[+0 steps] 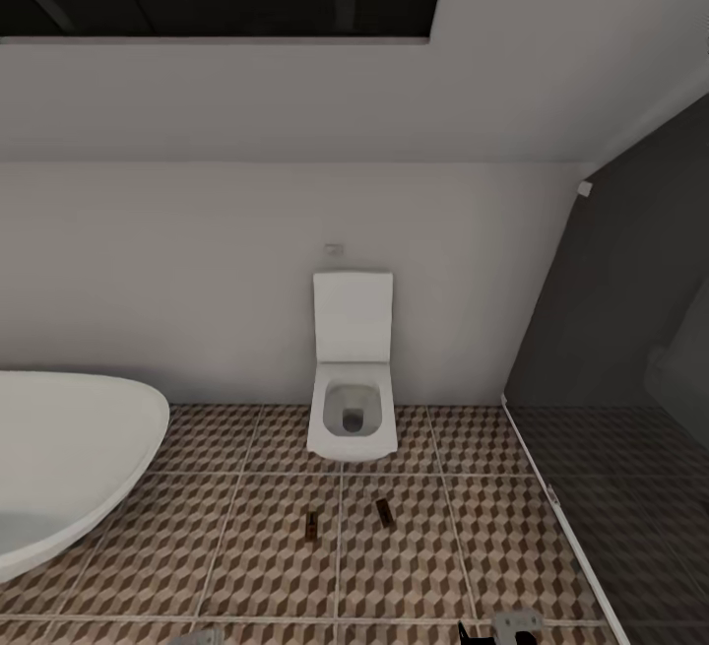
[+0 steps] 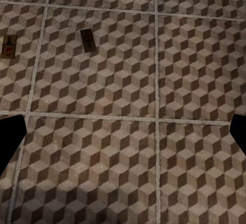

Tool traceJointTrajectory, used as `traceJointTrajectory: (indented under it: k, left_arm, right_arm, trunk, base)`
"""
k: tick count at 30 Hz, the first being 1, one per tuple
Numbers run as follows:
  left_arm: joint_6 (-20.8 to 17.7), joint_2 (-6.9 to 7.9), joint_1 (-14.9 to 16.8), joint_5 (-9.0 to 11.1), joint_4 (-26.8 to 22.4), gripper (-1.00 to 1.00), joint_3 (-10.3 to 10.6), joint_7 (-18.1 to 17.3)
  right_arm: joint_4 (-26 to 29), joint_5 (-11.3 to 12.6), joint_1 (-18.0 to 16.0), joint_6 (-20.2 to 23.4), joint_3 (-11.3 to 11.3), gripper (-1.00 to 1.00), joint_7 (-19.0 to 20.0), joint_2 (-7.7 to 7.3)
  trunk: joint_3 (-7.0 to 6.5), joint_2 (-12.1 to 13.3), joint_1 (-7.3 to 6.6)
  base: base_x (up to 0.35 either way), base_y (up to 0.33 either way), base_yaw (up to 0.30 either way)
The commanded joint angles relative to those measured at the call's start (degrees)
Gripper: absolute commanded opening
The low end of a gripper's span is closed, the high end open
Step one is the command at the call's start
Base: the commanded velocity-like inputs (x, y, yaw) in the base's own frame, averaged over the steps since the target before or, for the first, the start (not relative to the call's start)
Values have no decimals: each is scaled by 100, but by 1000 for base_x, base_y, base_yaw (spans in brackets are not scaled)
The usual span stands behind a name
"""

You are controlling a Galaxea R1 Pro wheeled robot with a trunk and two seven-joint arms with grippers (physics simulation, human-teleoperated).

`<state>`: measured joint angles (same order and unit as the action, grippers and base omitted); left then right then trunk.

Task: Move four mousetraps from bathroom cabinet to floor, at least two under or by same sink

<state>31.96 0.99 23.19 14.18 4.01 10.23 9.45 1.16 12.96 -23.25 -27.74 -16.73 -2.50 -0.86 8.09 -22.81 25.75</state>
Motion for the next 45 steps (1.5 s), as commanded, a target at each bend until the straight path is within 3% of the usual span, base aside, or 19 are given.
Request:
traceJointTrajectory:
  k: [1, 45]
  left_arm:
    - [30, -3, 10, 33, 21, 100, 50, 13]
    - [29, -3, 10, 33, 30, 100, 50, 13]
  right_arm:
    - [-2, 31, -4, -12, -50, 100, -23, -1]
    - [-2, 31, -4, -16, -50, 100, -23, 0]
  trunk:
    - [2, -11, 4]
    - [-406, -11, 4]
  base:
    - [0, 0, 0]
    - [0, 0, 0]
